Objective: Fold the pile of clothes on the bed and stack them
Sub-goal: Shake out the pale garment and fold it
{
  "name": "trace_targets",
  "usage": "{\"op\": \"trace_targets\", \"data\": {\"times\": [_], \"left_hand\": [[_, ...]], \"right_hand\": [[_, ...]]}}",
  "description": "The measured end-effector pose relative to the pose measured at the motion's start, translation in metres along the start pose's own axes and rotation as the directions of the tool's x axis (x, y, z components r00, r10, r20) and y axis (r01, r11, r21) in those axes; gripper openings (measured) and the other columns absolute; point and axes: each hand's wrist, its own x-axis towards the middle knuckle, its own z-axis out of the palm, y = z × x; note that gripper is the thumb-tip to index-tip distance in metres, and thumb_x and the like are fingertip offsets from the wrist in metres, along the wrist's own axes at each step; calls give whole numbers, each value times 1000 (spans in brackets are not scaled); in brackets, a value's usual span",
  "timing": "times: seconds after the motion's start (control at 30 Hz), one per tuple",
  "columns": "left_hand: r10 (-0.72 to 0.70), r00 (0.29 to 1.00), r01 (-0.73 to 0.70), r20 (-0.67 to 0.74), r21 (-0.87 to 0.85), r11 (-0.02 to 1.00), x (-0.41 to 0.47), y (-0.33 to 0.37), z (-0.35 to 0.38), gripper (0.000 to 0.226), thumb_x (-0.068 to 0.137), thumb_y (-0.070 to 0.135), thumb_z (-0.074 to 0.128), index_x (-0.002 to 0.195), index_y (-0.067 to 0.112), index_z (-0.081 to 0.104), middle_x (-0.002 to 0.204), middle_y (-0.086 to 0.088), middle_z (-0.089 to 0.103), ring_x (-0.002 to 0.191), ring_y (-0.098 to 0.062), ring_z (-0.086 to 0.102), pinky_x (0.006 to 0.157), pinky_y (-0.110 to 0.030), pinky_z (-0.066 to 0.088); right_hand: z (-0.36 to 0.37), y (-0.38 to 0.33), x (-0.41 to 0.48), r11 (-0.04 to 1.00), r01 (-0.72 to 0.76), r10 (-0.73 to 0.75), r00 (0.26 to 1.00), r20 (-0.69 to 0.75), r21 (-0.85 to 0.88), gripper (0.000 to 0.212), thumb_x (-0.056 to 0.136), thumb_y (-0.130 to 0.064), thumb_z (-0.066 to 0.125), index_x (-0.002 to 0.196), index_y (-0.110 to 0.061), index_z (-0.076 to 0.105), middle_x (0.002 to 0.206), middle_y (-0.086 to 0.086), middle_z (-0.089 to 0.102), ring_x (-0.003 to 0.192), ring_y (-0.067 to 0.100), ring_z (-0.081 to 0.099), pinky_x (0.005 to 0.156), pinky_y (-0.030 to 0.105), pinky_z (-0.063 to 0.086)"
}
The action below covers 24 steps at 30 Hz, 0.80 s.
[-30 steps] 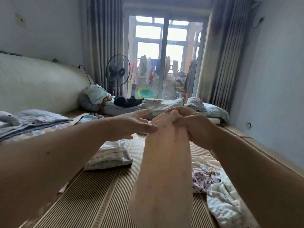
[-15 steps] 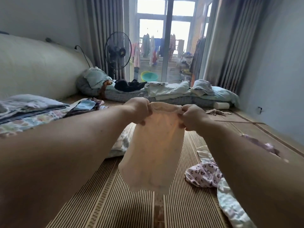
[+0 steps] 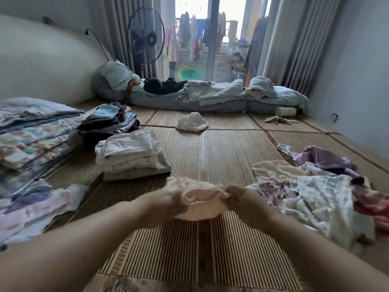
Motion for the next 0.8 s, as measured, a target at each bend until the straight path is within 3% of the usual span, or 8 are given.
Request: {"op": "trace_targets", "data": {"times": [0.1,0.2,0.33,0.4,0.5,0.57,0.7,0.8], "left_hand": [[61,992,-70,107,82,994,-37,-2,48,30,94,44,41,114,25,54,74,22,36,79,-5,42,64,-16,31],[152,968,-141,201,-66,988,-57,-5,67,19,81,50,58,87,34,51,83,19,49,78,-4,51,65,-11,37],[201,959,-227,202,115,967,-60,-17,67,32,74,58,53,95,35,60,110,20,46,108,-2,36,93,-18,37],[177,960,-173,218,-38,984,-55,-19,62,17,77,40,54,86,30,64,108,20,53,108,-2,44,94,-22,42],[-11,984,120,177,-622,774,-46,-23,54,13,74,31,55,75,28,67,80,14,67,78,-7,62,72,-23,48],[-154,985,150,72,-793,590,-34,-31,45,28,76,35,52,87,14,68,79,3,69,73,-12,63,66,-22,49],[-342,930,174,-135,-657,734,-4,-46,35,33,84,45,48,78,14,58,73,6,62,64,-8,55,58,-23,42],[-541,820,361,-187,-566,742,13,-58,44,26,95,42,48,109,21,57,105,1,64,90,-14,59,72,-30,45]], "right_hand": [[30,53,-38,986,25,6,983,184,-165,16,92,-37,56,90,-26,67,102,4,60,92,14,60,76,24,53],[39,73,-54,919,124,-33,970,240,-375,35,88,-61,40,87,-30,56,106,-10,57,98,-5,49,77,11,40],[48,63,-57,979,92,-40,961,272,-180,44,83,-61,40,92,-22,58,86,-8,64,76,7,58,69,25,46],[53,58,-47,999,28,-21,972,234,-27,34,84,-53,46,91,-24,62,83,-7,64,75,10,59,67,24,46],[58,42,-20,976,11,-33,995,96,219,44,85,-54,48,104,-18,65,89,0,67,79,19,63,65,29,53],[58,30,6,963,54,-47,998,-34,265,60,87,-61,45,97,-3,59,78,2,59,67,20,58,57,26,50],[65,21,55,972,-44,81,984,-157,230,48,99,-45,40,90,-1,57,78,12,60,67,31,57,63,40,53],[78,33,71,973,-219,179,914,-363,-72,30,101,-34,40,121,-16,51,100,4,61,78,17,56,65,35,48]]}}
